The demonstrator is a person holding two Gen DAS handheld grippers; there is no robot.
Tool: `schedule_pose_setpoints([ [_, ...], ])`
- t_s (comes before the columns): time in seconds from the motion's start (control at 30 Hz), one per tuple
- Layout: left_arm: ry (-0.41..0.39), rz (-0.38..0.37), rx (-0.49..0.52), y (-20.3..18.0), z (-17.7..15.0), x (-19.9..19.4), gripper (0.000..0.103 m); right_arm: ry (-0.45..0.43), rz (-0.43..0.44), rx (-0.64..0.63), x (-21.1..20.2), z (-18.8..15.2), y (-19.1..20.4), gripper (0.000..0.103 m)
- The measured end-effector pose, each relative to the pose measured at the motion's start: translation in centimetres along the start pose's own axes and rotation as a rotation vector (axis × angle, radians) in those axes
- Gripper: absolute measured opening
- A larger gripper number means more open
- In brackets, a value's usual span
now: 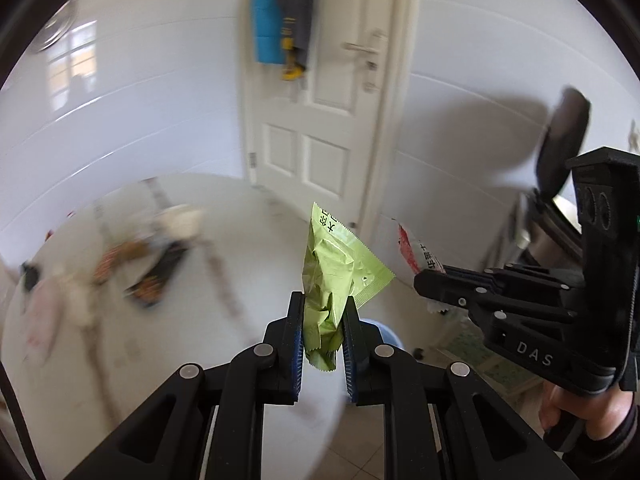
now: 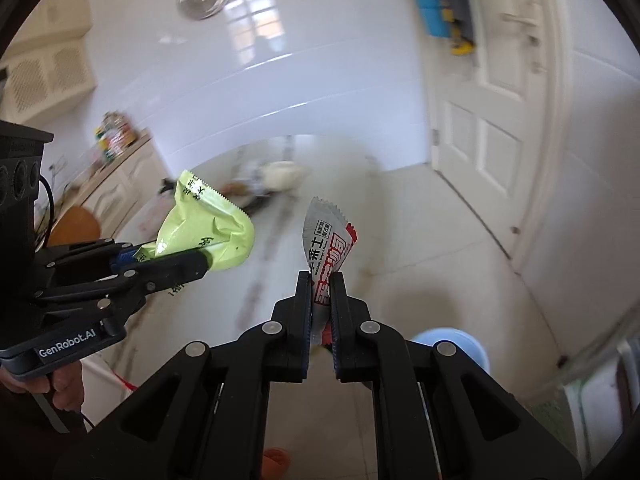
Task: Collect trash
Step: 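Carry both packets over the blue bucket and open both tools to drop them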
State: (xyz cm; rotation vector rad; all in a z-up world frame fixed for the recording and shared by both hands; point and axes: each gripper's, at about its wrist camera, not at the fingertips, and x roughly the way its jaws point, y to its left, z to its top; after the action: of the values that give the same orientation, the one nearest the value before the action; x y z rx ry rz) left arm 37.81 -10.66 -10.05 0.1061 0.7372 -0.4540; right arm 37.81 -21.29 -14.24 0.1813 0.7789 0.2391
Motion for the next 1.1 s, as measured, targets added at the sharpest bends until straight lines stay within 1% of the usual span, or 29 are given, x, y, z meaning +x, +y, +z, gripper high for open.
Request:
schedule_pose_setpoints([
  [0.17, 0.058, -0.03, 0.092, -6.1, 1.8, 5.4, 0.013, -0.001, -0.056, 0.084, -1.7, -1.8, -6.2, 0.009],
  [0.27, 0.101, -0.036, 0.121, -8.3, 2.7, 9.3, 0.013, 0.005, -0.076, 0.135, -1.8, -2.8, -9.6, 0.009],
  [0.33, 0.134, -0.038, 0.135, -9.5, 3.3, 11.9, 0.013, 0.012, -0.088, 0.157, -1.7, -3.2, -11.4, 0.009],
  [0.4, 0.164, -0.037, 0.145, -9.9, 4.1, 15.1, 0.013, 0.019, -0.09, 0.181, -1.4, -3.6, -13.2, 0.009],
  [0.53, 0.2, -0.025, 0.149, -10.9, 5.4, 19.5, 0.016, 0.038, -0.091, 0.214, -0.2, -4.2, -15.8, 0.009],
  [0.63, 0.208, -0.021, 0.131, -11.2, 6.0, 22.3, 0.024, 0.053, -0.085, 0.239, 1.2, -4.7, -17.3, 0.009],
  [0.7, 0.207, 0.005, 0.123, -11.3, 6.6, 23.6, 0.045, 0.061, -0.082, 0.25, 2.0, -5.0, -17.9, 0.009],
  [0.77, 0.196, 0.011, 0.115, -11.7, 6.7, 24.5, 0.054, 0.069, -0.078, 0.26, 2.8, -5.1, -18.6, 0.009],
  [0.87, 0.179, -0.001, 0.099, -11.8, 7.5, 25.3, 0.054, 0.077, -0.071, 0.267, 3.7, -5.3, -19.0, 0.009],
  [0.93, 0.168, 0.004, 0.094, -11.7, 7.5, 25.2, 0.057, 0.077, -0.07, 0.267, 4.0, -5.3, -19.2, 0.009],
  [0.97, 0.16, 0.007, 0.097, -11.6, 7.6, 25.3, 0.062, 0.08, -0.069, 0.269, 4.3, -5.3, -19.3, 0.009],
  [1.03, 0.15, 0.018, 0.094, -11.4, 7.7, 25.3, 0.062, 0.082, -0.072, 0.268, 4.7, -5.4, -19.4, 0.009],
  [1.1, 0.139, 0.01, 0.093, -11.2, 7.9, 25.3, 0.062, 0.085, -0.071, 0.271, 4.9, -5.4, -19.5, 0.009],
])
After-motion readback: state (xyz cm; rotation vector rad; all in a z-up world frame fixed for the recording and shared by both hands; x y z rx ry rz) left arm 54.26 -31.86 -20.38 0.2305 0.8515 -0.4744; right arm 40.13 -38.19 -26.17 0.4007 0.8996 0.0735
